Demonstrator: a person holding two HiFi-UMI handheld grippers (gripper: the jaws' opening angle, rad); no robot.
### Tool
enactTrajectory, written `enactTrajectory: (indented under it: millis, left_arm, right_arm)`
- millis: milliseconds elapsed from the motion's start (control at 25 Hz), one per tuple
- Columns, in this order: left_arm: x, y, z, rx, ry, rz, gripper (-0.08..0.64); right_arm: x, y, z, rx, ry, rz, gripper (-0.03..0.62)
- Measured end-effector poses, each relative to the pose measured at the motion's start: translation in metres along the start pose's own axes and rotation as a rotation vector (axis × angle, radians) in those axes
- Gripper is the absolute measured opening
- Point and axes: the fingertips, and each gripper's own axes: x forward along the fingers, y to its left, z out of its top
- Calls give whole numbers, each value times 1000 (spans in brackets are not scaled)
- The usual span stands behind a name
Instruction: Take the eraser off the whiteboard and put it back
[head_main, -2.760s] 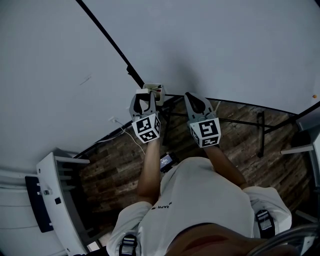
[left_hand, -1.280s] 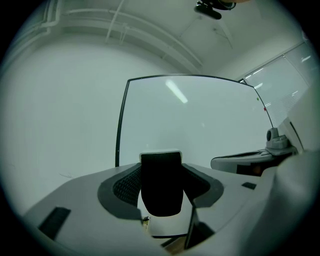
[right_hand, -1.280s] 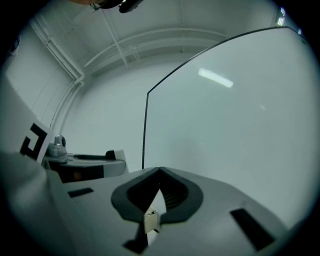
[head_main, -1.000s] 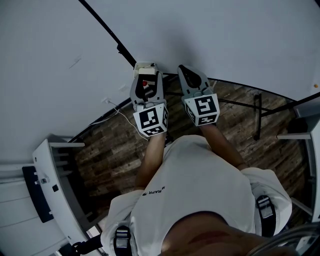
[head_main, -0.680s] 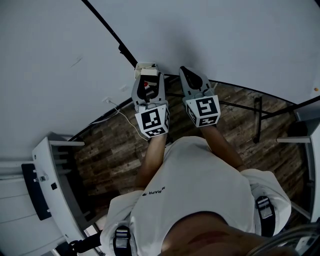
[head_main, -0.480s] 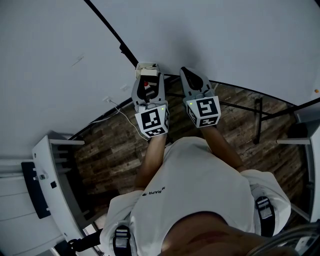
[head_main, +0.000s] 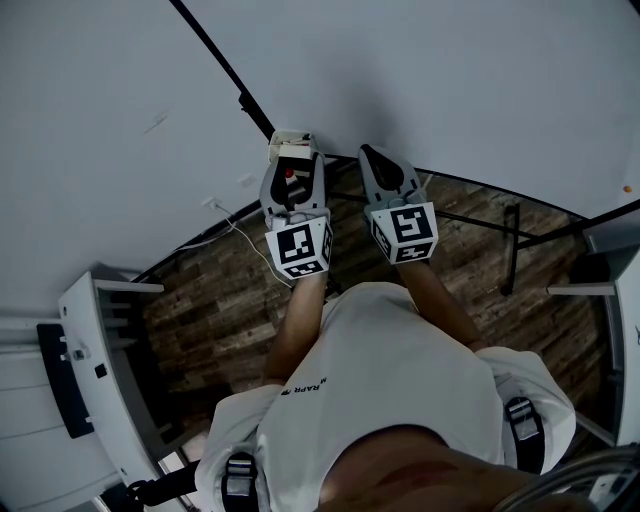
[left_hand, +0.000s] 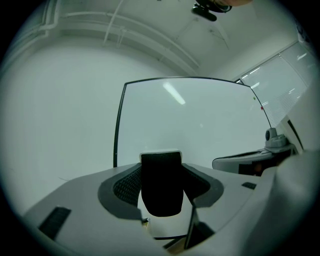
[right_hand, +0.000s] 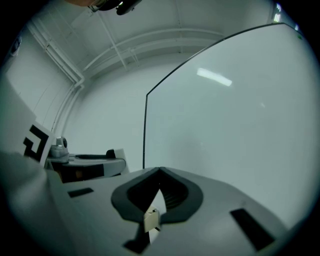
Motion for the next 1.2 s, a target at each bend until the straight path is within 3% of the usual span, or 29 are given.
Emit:
enactTrajectory:
  millis: [480,720,1200]
  left_arm:
    - [25,40,-19,-22,44,-21,238]
    - [38,55,-26,24,58,-36,238]
    - [58,82,-55,21,112,-50,238]
  right_arm:
    - [-1,-4,-5,-29,20,2,12]
    - [3,-5,-6,-33,24,2,12]
    - [5,-10,-3,-43,21,-11,12]
